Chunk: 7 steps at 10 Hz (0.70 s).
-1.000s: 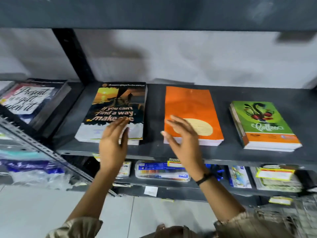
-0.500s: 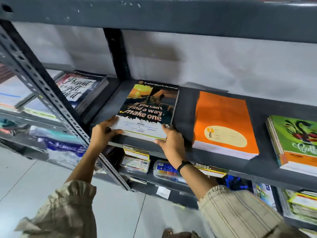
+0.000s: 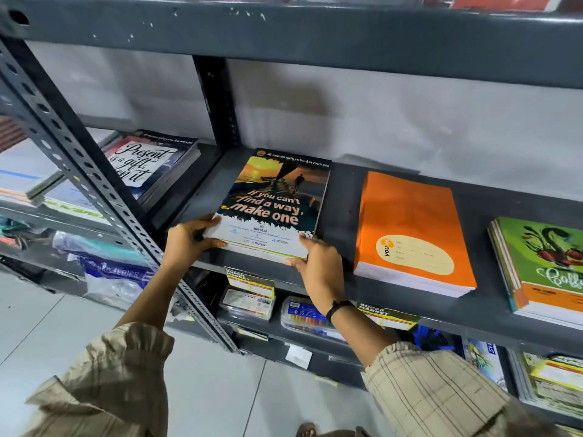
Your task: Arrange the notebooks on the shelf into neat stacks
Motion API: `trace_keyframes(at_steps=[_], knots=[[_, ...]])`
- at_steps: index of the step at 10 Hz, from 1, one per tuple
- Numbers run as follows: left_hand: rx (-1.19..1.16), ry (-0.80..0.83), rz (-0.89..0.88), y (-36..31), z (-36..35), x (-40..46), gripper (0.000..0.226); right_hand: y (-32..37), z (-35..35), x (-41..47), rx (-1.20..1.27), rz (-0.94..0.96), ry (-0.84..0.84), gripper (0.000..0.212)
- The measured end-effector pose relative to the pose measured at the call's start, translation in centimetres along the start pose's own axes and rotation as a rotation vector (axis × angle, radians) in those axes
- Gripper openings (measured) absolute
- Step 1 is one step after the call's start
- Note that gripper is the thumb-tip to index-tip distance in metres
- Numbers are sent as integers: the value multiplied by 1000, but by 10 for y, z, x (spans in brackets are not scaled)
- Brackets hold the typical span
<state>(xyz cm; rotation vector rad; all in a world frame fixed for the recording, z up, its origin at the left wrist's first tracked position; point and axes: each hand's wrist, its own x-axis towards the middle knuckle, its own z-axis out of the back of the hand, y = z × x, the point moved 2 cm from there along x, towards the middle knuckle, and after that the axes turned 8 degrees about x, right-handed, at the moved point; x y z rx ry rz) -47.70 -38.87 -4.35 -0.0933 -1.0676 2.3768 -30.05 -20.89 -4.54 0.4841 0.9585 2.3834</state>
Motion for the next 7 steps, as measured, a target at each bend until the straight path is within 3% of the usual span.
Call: trace_keyframes(at_steps=[2, 4, 5, 6, 7], knots=[[-29, 3, 28, 4, -1, 0, 54, -2, -1, 0, -27, 18, -16, 57], [150, 38, -16, -1, 1, 0, 59, -2, 7, -3, 42, 2, 16, 63], [395, -30, -88, -19, -2, -12, 63, -6, 19, -11, 131, 1, 76, 71], [505, -266, -242, -58, -19, -42, 46, -13, 36, -28, 229, 78, 34, 61], [488, -358, -401, -101, -51, -71, 39, -22, 60, -45, 301, 104, -26, 52]])
